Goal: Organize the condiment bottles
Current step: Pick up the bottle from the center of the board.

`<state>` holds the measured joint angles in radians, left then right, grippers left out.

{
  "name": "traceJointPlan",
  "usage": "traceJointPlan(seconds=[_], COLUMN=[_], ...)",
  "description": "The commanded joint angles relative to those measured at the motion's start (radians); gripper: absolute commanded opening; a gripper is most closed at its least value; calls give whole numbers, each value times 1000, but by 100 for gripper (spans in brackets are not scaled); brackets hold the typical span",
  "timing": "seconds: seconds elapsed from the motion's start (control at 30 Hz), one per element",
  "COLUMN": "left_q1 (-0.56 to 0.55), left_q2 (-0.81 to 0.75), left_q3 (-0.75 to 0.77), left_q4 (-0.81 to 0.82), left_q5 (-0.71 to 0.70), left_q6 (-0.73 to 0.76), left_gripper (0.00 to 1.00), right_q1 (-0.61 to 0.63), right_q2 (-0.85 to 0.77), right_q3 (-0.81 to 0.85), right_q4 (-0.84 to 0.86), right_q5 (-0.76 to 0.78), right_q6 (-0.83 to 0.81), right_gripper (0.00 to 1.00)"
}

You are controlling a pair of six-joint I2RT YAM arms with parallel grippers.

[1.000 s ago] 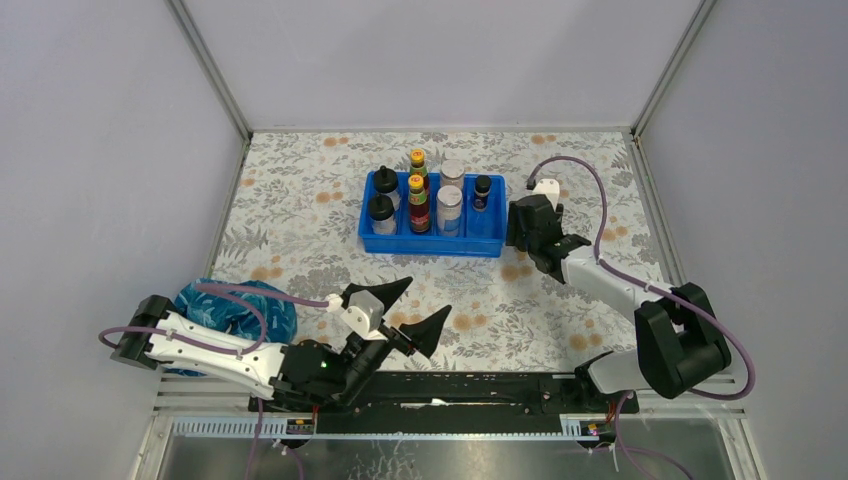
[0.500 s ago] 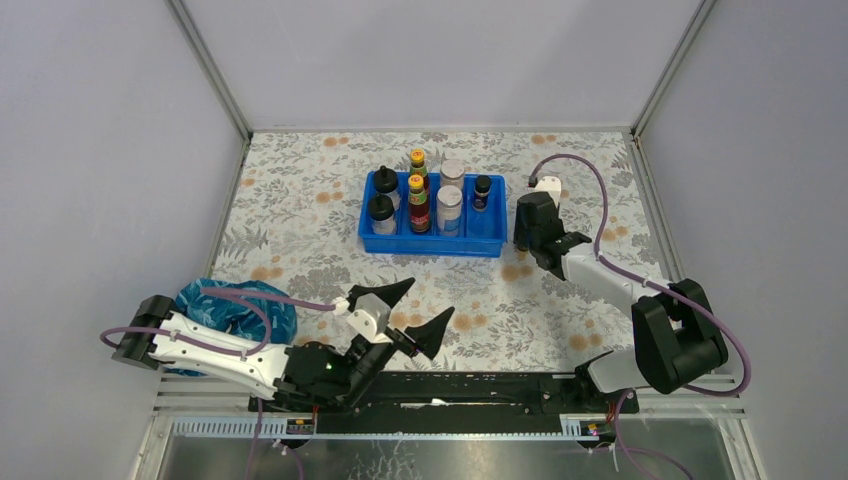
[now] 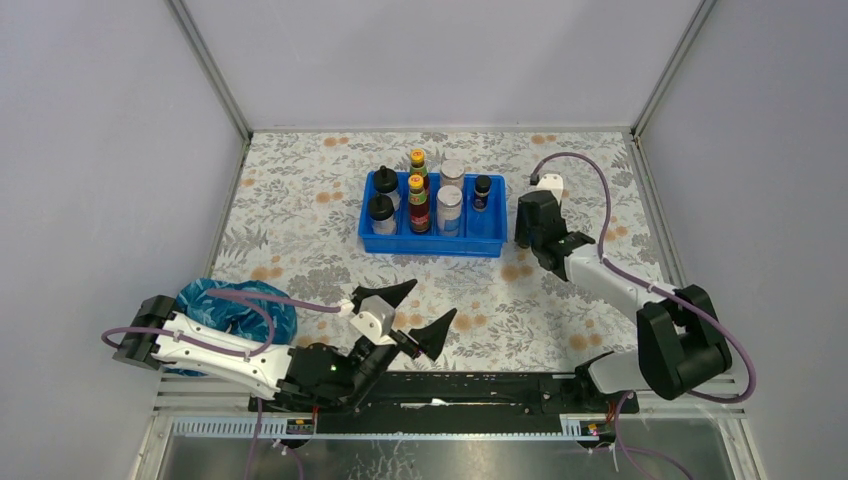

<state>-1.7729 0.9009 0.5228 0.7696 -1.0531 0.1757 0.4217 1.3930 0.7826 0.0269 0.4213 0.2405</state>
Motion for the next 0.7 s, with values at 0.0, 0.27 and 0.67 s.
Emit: traceJointPlan(seconds=[0.0, 0.27, 0.67], left_q1=[-7, -7, -6], left_q2=[3, -7, -21], left_q3=[8, 33, 64], left_q4=[45, 33, 28], left_q5=[5, -2, -2], left_q6=[7, 43, 101], left_gripper=[90, 90, 90], right_q1=[-6, -6, 1], right_q2=[-80, -161, -159], right_q3=[66, 144, 289], right_q4=[-3, -73, -119], right_q5=[14, 12, -24], right_q6=[-26, -56, -91], right_gripper=[0, 0, 0])
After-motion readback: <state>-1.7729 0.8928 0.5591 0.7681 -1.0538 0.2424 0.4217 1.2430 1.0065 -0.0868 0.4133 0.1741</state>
